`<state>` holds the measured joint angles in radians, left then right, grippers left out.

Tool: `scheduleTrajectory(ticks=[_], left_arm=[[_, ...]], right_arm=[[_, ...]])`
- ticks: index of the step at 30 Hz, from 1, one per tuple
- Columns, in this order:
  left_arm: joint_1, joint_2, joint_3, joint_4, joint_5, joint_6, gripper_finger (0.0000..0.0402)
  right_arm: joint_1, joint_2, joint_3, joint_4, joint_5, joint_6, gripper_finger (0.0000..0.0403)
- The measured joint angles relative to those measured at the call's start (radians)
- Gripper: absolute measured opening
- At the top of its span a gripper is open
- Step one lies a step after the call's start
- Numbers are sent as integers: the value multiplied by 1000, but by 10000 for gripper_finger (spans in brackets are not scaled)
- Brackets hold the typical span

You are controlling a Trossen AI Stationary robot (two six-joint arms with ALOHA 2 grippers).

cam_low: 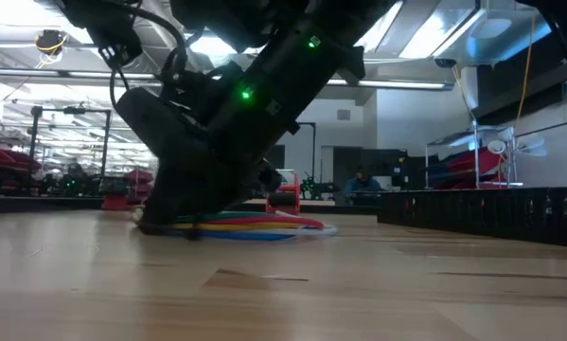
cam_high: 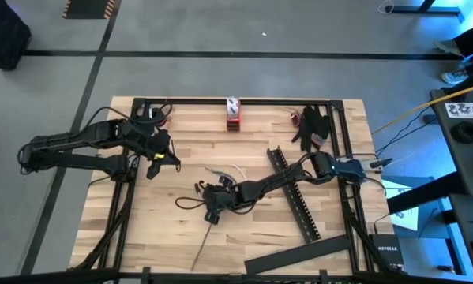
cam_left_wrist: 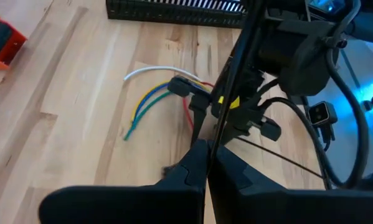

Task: Ziptie cables
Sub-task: Wrap the black zip tie on the cable

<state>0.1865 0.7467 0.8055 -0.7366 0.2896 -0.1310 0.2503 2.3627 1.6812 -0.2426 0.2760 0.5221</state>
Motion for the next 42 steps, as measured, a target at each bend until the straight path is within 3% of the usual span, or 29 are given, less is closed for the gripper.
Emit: scheduleTrajectory(ticks=[5, 7, 17, 22, 35, 42], left_arm=[[-11, 0, 0, 8, -22, -4, 0], [-12, 0, 0, 26, -25, -11, 0], [-71, 0, 0, 28, -22, -21, 0], [-126, 11, 0, 59, -23, -26, 0], [-191, 109, 0, 201, -55, -19, 0], [-245, 169, 0, 320, -5, -33, 0]], right_arm=[[0, 0, 1, -46, 0, -9, 41], [-1, -12, 1, -58, -9, -48, 17], [-17, -174, 145, -355, -26, -290, 11], [-16, -194, 242, -431, -27, -359, 11], [-15, -194, 286, -421, -68, -369, 11], [-30, -191, 286, -390, -62, -362, 11]])
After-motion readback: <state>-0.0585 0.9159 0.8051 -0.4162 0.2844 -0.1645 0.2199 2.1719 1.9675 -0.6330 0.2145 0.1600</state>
